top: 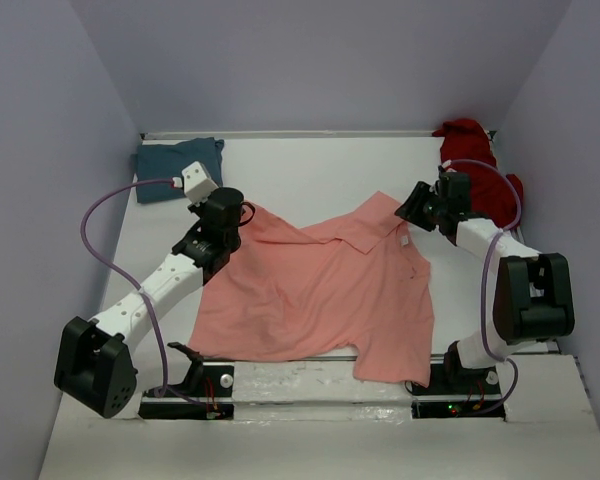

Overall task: Fold and stack the t-shirts
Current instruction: Flatten the tshirt out

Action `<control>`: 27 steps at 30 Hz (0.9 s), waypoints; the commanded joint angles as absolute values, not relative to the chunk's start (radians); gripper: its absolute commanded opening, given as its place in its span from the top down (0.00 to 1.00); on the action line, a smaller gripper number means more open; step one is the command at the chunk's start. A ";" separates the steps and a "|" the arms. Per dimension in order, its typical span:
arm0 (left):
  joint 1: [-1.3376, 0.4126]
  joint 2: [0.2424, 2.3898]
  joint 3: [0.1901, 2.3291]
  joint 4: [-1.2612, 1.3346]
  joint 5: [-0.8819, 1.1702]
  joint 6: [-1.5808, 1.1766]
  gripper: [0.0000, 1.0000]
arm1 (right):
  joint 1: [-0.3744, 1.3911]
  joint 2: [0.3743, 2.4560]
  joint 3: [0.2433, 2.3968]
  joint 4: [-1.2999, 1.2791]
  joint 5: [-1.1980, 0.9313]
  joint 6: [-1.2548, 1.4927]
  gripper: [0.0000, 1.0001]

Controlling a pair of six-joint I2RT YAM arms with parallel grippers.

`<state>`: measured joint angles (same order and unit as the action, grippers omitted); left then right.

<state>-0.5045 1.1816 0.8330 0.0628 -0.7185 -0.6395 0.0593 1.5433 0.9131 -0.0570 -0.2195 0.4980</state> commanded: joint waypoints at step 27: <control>-0.509 1.183 0.874 0.098 -0.776 -0.627 1.00 | 0.061 1.652 1.045 -0.045 -0.080 0.405 0.59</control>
